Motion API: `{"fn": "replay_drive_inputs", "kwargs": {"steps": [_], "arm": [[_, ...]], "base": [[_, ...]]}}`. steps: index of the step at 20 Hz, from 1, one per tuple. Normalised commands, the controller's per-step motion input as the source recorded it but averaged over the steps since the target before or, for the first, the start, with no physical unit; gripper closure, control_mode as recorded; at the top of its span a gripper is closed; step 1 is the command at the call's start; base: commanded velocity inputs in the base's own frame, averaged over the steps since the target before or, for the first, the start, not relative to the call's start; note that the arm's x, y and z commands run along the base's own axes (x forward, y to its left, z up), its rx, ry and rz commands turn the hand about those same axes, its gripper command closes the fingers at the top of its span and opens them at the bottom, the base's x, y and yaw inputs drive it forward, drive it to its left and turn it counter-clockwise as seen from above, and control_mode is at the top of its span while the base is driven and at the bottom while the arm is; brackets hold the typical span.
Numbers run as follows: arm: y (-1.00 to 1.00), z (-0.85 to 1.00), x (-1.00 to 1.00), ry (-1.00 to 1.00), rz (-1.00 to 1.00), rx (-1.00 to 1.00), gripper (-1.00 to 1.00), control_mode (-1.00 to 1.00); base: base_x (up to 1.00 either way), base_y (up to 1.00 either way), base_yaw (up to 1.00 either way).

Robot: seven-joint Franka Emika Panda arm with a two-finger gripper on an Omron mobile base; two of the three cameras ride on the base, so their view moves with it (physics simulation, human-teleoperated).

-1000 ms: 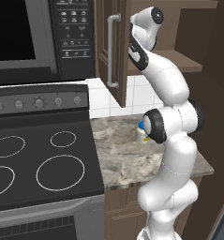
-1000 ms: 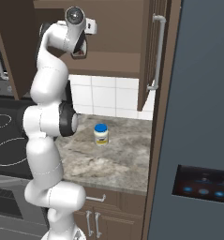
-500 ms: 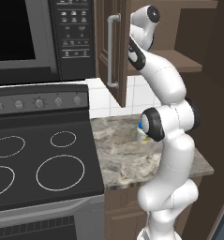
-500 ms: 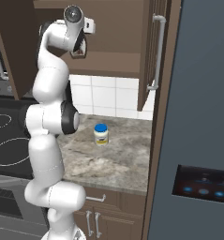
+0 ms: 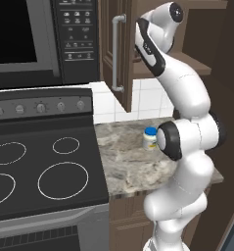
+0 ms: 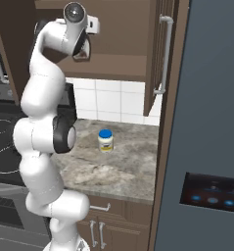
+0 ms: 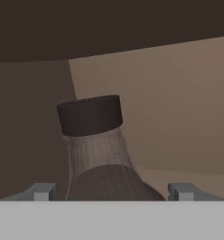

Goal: Take 2 condiments from the cabinet and move them on the counter near the stove.Make sure the condiments are lined up with each other, next to each other.

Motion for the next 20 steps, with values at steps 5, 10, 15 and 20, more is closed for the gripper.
{"fn": "replay_drive_inputs", "kwargs": {"steps": [5,10,15,20], "arm": [[-0.41,-0.12,-1.00,-0.11,0.00,0.00,1.00,-1.00],[-0.38,0.42,-1.00,-0.03,0.00,0.01,1.00,-1.00],[-0.27,0.63,-1.00,0.03,0.00,0.00,1.00,-1.00],[-0.28,-0.11,-1.00,0.13,0.00,0.00,1.00,-1.00]], "base": [[0.00,0.00,0.00],[0.00,0.00,0.00],[0.00,0.00,0.00],[0.00,0.00,0.00]]}}
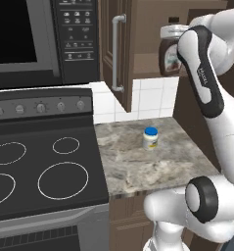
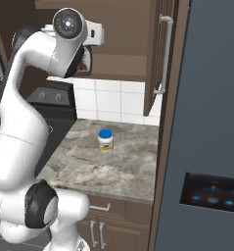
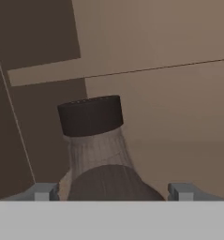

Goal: Take 2 condiments from the cabinet and move them on the counter near the stove.Make sure the condiments are lined up with each other, next to each other.

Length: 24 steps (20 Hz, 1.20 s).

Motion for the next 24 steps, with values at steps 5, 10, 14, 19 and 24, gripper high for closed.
{"fn": "replay_drive_inputs", "kwargs": {"steps": [5,10,14,19,24], "arm": [[-0.15,-0.62,-0.97,0.06,0.00,0.00,1.00,-1.00],[-0.01,-0.81,-0.80,0.00,0.00,0.00,1.00,-1.00],[0.00,-0.84,-0.67,-0.01,0.00,0.04,1.00,-1.00],[0.00,-0.67,-0.22,-0.04,0.00,0.09,1.00,-1.00],[0.00,-0.44,0.15,0.00,0.00,0.10,1.00,-1.00]], "base": [[0.00,0.00,0.00],[0.00,0.00,0.00],[0.00,0.00,0.00],[0.00,0.00,0.00],[0.00,0.00,0.00]]}}
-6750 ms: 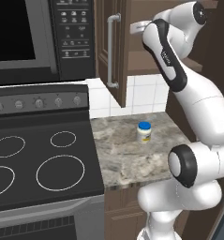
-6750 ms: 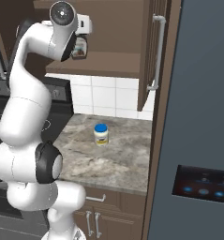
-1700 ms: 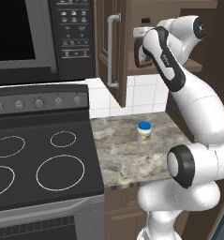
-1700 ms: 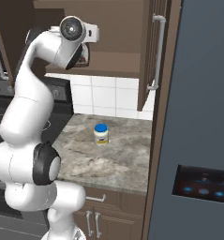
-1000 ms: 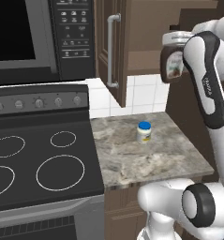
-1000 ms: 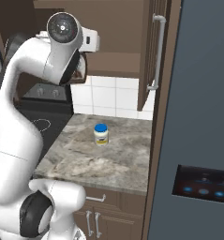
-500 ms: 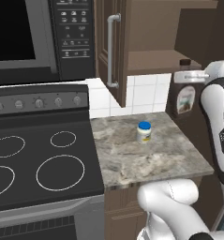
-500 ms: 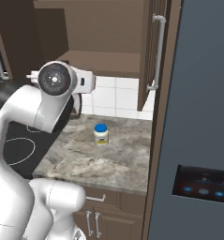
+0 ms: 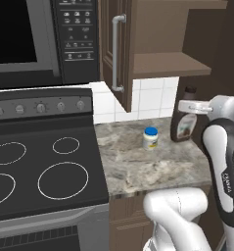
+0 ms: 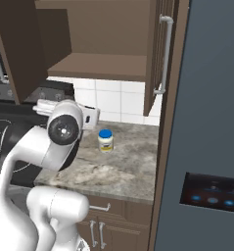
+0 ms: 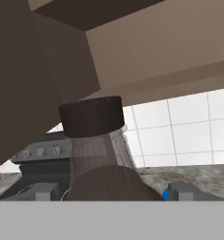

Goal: Take 2 condiments from the cabinet and move them on the counter near the stove.Make sure the condiments are lined up with each other, next to each other.

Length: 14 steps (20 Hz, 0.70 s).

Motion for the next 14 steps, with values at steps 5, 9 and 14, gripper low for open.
{"fn": "replay_drive_inputs", "kwargs": {"steps": [5,9,14], "arm": [[0.00,-0.40,0.61,0.00,0.00,0.05,1.00,-1.00],[0.00,-0.34,0.65,0.00,-0.01,0.00,1.00,-1.00],[-0.05,-0.40,0.51,0.00,-0.04,0.00,1.00,-1.00]], "base": [[0.00,0.00,0.00],[0.00,0.00,0.00],[0.00,0.00,0.00]]}}
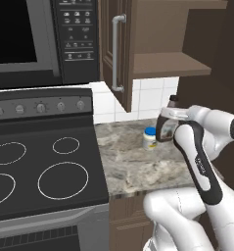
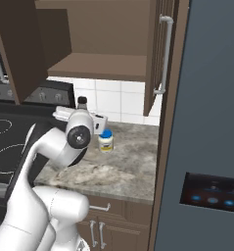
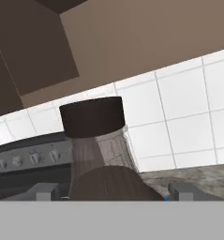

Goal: Take 2 condiments from the cabinet and move them on the counter near the stove.Make sure the condiments are lined up with each other, next to each other.

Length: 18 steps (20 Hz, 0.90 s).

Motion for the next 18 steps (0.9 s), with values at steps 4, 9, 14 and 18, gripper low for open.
{"fn": "replay_drive_inputs", "kwargs": {"steps": [4,9,14,18], "arm": [[-0.14,-0.50,0.33,0.00,-0.04,-0.01,1.00,-1.00],[-0.12,-0.49,0.38,0.00,-0.03,-0.02,1.00,-1.00],[-0.19,-0.35,0.48,0.04,0.00,-0.06,1.00,-1.00],[-0.24,-0.39,0.41,0.09,0.00,-0.09,1.00,-1.00]], "base": [[0.00,0.00,0.00],[0.00,0.00,0.00],[0.00,0.00,0.00],[0.00,0.00,0.00]]}}
